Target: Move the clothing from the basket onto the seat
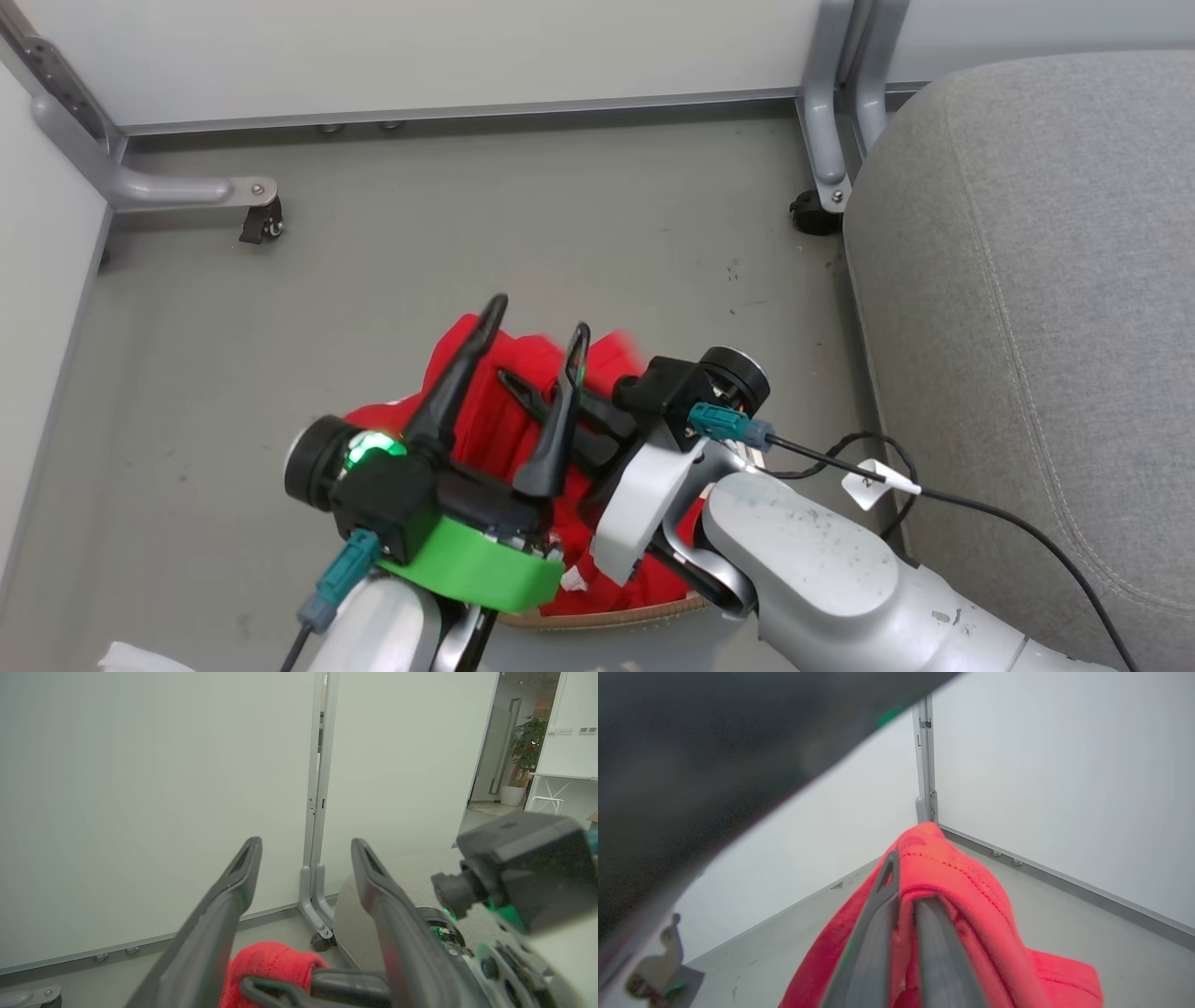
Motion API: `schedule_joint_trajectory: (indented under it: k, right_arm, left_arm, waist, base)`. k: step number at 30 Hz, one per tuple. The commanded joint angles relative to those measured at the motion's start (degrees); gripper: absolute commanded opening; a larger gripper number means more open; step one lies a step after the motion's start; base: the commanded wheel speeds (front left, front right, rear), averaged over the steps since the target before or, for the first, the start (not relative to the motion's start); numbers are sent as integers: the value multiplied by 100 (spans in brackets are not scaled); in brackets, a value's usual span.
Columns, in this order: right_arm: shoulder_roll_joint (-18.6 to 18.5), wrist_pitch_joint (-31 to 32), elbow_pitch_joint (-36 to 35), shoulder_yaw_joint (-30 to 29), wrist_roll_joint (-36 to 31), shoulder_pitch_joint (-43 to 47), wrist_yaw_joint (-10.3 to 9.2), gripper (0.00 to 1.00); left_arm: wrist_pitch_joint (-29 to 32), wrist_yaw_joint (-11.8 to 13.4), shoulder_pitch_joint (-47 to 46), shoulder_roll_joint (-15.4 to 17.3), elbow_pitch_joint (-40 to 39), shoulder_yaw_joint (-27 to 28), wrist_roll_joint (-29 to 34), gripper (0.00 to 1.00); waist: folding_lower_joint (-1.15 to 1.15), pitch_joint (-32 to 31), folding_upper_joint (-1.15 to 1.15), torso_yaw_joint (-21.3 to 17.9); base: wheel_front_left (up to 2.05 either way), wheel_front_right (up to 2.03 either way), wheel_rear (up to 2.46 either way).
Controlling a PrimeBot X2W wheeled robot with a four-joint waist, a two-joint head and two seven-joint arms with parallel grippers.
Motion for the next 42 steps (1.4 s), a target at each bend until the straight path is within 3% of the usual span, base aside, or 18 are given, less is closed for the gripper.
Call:
schedule_joint_trajectory:
  k: [1,16,35,42]
  right_arm:
    - [-22,-43,28,-42,-59,-58,0,0]
    - [-137,-66,275,-372,-158,101,0,0]
    - [-231,-71,314,-620,-258,241,0,0]
    - [-244,-68,324,-771,-276,328,0,0]
  left_arm:
    - [54,-20,144,86,40,-22,26,100]
    - [352,7,652,459,279,-235,72,100]
    - [345,23,649,544,723,-403,33,100]
    - [285,88,576,578,727,-354,15,100]
  waist:
    - [0,-2,0,5]
    - [0,-48,0,69]
    - [0,-23,0,80]
    - [0,3,0,-92]
  base:
    - [0,0,0]
    - [0,0,0]
    - [0,0,0]
    - [0,0,0]
